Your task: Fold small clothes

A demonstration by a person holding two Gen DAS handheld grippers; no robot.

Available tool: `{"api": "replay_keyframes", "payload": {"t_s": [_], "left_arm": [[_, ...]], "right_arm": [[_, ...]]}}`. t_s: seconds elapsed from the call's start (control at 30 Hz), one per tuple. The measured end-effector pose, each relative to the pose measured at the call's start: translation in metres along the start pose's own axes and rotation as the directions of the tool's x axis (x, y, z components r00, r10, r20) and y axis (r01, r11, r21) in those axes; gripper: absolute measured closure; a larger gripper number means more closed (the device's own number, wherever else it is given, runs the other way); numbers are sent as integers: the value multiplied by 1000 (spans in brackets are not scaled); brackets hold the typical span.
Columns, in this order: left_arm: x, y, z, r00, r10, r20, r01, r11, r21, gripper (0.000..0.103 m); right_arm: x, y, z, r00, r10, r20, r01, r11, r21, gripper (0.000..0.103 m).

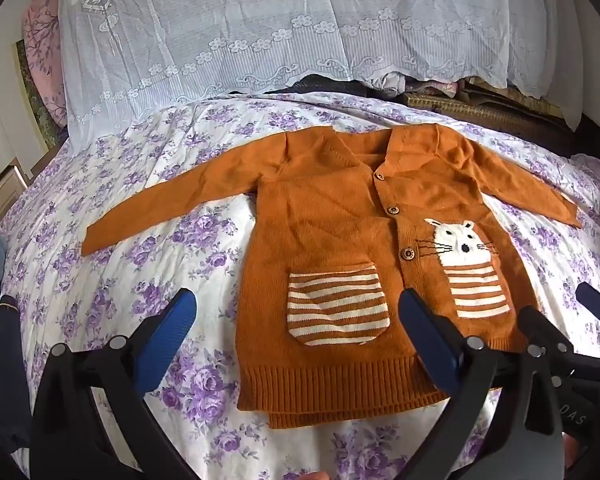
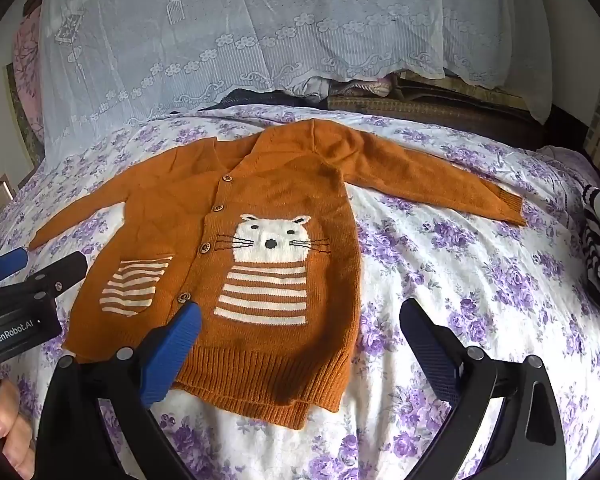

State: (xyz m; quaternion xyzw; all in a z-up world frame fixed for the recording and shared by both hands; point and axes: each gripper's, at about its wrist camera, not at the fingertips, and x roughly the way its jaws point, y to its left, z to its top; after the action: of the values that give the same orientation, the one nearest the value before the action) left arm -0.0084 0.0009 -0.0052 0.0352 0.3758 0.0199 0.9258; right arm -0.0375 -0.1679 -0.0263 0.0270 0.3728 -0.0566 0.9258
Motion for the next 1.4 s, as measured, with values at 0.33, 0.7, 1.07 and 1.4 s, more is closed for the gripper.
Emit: {"api": "replay_keyframes", "payload": {"t_s": [0.33,0.7,1.07,1.4], "left_arm": [[0,1,0,1000,-1,0,1,1000,-1,4],[1,2,-1,1000,-3,-2,3,1000,0,4],[3,2,-4,1000,-5,-5,5,1000,-1,4],[4,3,-6,1000,-7,-7,7,1000,-1,4]], "right_arm": [[-1,0,1,1000,0,0,0,1000,-1,3],[-1,0,1,1000,0,0,0,1000,-1,3],[-2,0,1,1000,-1,-2,1,1000,0,3],[-2,0,1,1000,0,-5,0,1000,1,3]]}}
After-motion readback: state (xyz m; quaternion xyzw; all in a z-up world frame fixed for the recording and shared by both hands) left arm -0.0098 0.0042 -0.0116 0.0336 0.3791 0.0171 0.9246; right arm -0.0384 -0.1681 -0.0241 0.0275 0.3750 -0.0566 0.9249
